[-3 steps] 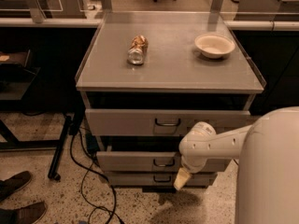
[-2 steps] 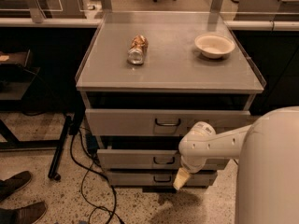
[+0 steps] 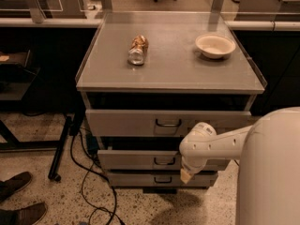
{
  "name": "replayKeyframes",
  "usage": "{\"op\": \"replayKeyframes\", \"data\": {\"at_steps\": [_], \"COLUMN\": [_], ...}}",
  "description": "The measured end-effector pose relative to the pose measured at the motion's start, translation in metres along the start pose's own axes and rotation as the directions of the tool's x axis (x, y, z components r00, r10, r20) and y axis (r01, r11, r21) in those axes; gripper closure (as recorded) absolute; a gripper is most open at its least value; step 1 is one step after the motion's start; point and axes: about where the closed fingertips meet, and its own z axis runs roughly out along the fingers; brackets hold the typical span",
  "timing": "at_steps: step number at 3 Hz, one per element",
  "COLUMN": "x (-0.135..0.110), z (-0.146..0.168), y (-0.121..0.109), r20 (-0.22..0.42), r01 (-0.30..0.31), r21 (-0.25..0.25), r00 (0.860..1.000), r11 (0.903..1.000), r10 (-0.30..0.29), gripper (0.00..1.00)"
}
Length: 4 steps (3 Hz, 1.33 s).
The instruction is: Close middle drawer
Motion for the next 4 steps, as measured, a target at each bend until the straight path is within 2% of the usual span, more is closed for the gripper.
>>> {"op": "replayKeyframes", "data": {"at_steps": [1,2,3,4], "x": [0.0,-0.006,-0.015,-0.016], "z": [0.004,0.015,0.023,0.024], "y": [-0.006,-0.022,-0.034,-0.035], "r20": [-0.006,0.016,0.048,0.052], "r01": [-0.039,-0.1,-0.125,-0.129], "r21": [0.015,0.048,0.068,0.07], "r00": [0.999,0.995,0.991,0.991], "r11": [0.9991,0.9938,0.9898,0.9891], "r10": [0.039,0.099,0.122,0.126], "gripper": [0.62,0.87,1.0,0.85]}}
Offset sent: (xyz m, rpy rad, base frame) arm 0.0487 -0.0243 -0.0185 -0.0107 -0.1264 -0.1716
